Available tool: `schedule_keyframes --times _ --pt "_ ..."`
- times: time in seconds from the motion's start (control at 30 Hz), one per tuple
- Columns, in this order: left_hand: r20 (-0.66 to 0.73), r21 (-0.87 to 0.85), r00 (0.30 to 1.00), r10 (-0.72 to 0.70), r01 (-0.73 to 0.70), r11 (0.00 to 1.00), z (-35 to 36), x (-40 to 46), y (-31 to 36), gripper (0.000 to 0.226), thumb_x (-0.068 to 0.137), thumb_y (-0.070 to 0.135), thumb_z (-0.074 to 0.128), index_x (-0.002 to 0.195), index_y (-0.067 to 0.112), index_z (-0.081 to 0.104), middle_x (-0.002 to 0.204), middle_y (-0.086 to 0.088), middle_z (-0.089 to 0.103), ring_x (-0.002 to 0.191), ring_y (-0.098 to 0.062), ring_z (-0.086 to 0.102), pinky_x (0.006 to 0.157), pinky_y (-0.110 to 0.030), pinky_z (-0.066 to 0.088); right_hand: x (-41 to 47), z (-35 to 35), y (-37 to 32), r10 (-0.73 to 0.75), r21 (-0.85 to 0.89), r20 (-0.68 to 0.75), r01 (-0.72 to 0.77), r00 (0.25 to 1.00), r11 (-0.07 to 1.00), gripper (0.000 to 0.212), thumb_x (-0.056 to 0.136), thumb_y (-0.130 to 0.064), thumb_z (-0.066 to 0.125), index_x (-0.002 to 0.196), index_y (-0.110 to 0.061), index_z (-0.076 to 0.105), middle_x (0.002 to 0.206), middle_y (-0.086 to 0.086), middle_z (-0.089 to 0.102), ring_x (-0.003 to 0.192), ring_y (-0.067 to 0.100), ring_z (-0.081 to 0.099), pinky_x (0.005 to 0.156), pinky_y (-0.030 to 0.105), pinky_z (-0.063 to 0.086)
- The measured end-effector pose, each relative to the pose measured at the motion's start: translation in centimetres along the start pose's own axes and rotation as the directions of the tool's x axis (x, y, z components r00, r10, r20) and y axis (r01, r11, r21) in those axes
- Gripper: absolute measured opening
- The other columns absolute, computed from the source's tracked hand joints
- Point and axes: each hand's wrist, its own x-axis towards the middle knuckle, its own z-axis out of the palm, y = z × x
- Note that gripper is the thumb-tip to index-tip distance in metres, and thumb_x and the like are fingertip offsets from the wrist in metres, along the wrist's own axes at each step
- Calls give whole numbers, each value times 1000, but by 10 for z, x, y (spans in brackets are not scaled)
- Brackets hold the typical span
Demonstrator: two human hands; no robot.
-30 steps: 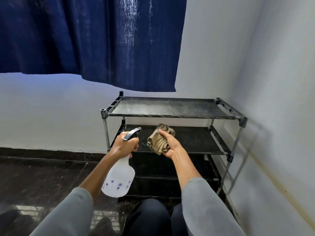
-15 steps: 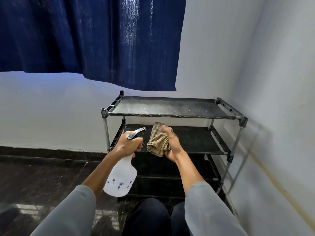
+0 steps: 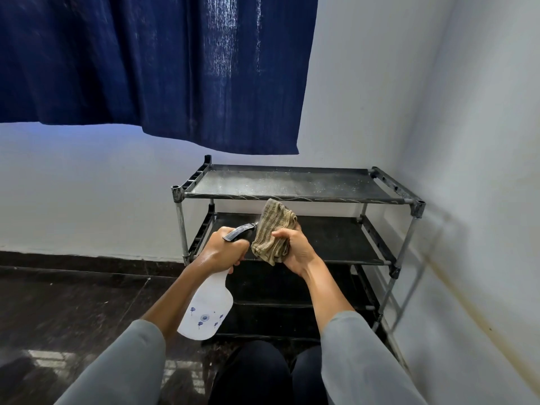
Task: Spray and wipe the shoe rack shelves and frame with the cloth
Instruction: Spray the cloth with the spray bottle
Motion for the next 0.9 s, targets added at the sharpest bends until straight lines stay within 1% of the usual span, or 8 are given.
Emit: schedule_keyframes --times 0.1,0.17,0.23,0.33,0.43,0.57,0.73,0.9 --pt "3 -11 1000 -2 2 1000 0 0 3 20 76 4 52 56 7 53 54 -8 57 49 -19 54 47 -29 45 -4 2 -2 50 -16 56 -49 997 999 42 90 5 44 131 3 47 131 27 52 119 39 54 99 52 44" --pt "64 -38 997 31 -29 999 -1 -2 7 12 68 14 53 61 4 57 61 -12 62 56 -21 57 57 -34 48 -6 3 -4 53 -4 69 -53 996 999 38 91 3 42 128 4 50 130 27 53 118 40 54 95 50 48" --pt "99 -33 994 56 -52 998 -2 -3 7 18 62 19 51 65 3 58 64 -12 62 60 -21 57 64 -36 48 -7 5 -4 52 15 59 -52 997 999 39 91 1 42 130 3 48 130 26 54 118 40 54 90 48 50" --pt "81 -7 995 53 -53 999 0 -3 3 12 64 14 50 63 3 56 60 -11 58 58 -23 54 59 -36 47 -7 6 -4 68 59 31 -69 997 996 42 92 -3 40 133 3 45 128 26 55 113 38 57 89 49 50" --pt "73 24 996 53 -55 998 1 -5 -2 8 67 13 50 60 9 53 54 -4 54 55 -20 50 55 -35 44 -9 8 -6 83 83 17 -84 996 993 43 93 -9 39 133 5 46 126 25 57 110 37 58 92 49 48" --pt "120 1 992 48 -49 999 -2 -5 -7 13 63 16 52 64 5 58 59 -5 61 58 -20 58 63 -39 51 -10 8 -8 86 70 7 -86 996 994 43 94 -14 40 132 4 48 129 25 55 118 38 54 95 49 46" --pt "37 15 999 34 -35 999 -2 -10 -13 12 72 10 51 61 7 55 54 -6 56 53 -21 54 55 -37 48 -11 9 -9 91 66 1 -91 996 994 42 94 -17 40 130 3 50 126 24 58 111 36 58 94 48 47" --pt "54 3 997 55 -55 998 -6 -17 -9 10 69 16 51 63 9 55 61 -8 58 60 -22 54 62 -38 49 -11 13 -7 99 82 1 -98 995 992 41 97 -23 40 128 1 52 127 23 57 115 36 56 95 49 46"
